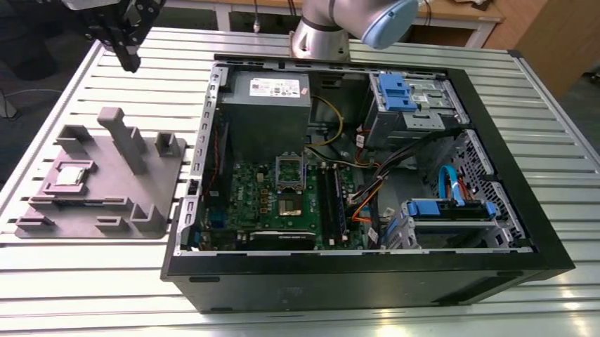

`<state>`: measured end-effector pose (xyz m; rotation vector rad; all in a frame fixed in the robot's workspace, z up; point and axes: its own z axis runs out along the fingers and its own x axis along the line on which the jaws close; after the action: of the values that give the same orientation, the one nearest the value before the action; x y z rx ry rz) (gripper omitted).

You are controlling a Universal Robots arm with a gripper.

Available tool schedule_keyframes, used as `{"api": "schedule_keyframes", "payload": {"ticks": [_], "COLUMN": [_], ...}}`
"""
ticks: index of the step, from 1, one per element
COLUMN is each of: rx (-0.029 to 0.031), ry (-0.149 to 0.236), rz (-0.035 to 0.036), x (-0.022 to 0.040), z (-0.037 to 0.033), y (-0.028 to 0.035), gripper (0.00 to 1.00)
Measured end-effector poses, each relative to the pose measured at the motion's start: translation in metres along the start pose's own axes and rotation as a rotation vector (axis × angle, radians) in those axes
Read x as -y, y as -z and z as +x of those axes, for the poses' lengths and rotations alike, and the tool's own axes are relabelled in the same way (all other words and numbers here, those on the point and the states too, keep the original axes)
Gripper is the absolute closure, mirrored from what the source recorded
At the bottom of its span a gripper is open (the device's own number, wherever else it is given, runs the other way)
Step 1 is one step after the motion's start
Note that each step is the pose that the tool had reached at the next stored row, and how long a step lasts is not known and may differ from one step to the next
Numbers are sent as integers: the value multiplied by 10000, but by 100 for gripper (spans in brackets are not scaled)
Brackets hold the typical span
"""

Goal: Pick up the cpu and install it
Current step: 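Reach for the cpu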

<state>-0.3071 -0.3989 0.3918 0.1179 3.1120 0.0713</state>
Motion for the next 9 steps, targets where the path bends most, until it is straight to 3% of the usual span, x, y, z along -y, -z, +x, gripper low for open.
{"api": "schedule_keyframes", "payload": {"ticks": [9], "rx": [2], "ry": [0], "rz": [0], "x": [12], "z": [164], "y": [3], "gripper": [89]}}
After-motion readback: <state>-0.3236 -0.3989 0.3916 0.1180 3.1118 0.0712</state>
